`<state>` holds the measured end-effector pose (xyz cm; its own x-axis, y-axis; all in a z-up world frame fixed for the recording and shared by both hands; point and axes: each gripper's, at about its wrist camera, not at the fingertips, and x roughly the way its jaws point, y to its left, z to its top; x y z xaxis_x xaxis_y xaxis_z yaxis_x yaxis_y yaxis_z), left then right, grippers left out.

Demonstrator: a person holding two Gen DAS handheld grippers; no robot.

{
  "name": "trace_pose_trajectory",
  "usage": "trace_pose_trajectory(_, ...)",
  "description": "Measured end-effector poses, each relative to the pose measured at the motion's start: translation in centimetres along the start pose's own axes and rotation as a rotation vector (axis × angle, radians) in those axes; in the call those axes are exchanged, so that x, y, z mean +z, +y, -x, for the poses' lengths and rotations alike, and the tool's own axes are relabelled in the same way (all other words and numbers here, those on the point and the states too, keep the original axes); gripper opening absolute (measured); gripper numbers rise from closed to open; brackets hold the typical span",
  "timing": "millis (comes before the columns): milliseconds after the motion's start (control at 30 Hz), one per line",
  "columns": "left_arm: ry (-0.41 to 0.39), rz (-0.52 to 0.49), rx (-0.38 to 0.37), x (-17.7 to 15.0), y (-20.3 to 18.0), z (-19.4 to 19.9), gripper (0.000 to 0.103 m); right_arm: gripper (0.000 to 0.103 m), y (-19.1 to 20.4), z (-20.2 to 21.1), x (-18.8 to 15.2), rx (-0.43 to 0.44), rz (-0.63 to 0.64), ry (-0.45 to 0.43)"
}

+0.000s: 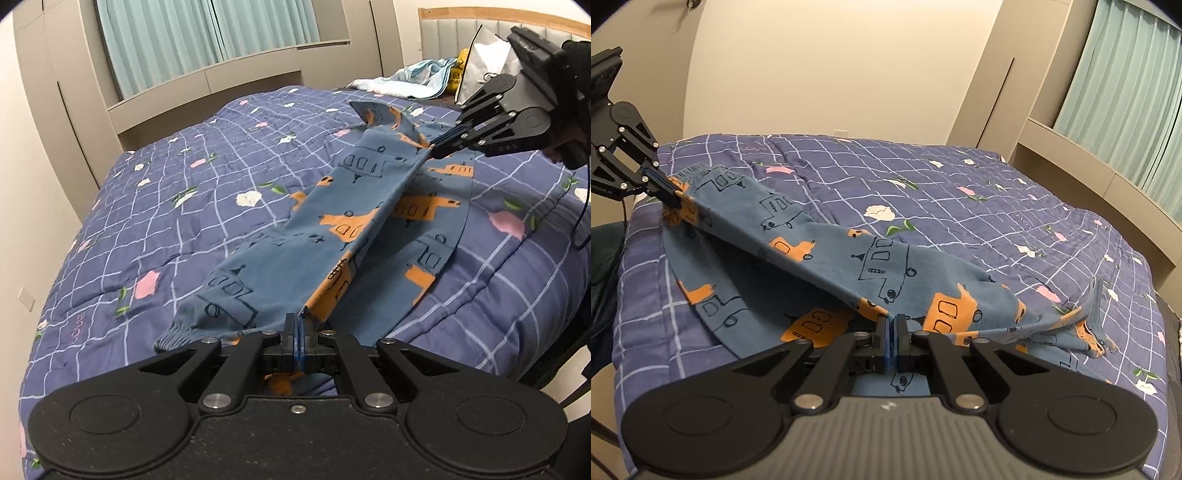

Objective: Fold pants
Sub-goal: 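Lift the hems with both grippers and fold the legs over toward the waistband, then lower the hems onto the pants and open both grippers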

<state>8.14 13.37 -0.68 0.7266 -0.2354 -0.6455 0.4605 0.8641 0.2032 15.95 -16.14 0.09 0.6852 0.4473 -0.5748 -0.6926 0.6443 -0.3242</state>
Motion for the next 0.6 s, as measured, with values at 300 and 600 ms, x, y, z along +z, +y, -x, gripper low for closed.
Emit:
trace_pose_trajectory(300,0.062,-0.017,-0.008,-1.0,-0.1,-0.2,0.000,0.002,2.0,0.5,-0.7,0.049,0.058,0.052)
trace_pose_trajectory(600,0.113,0.024,-0.029,-1.8,-0.6,-1.3,0.004,0.002,3.0,0.0,-2.1,0.080,0.051,0.094)
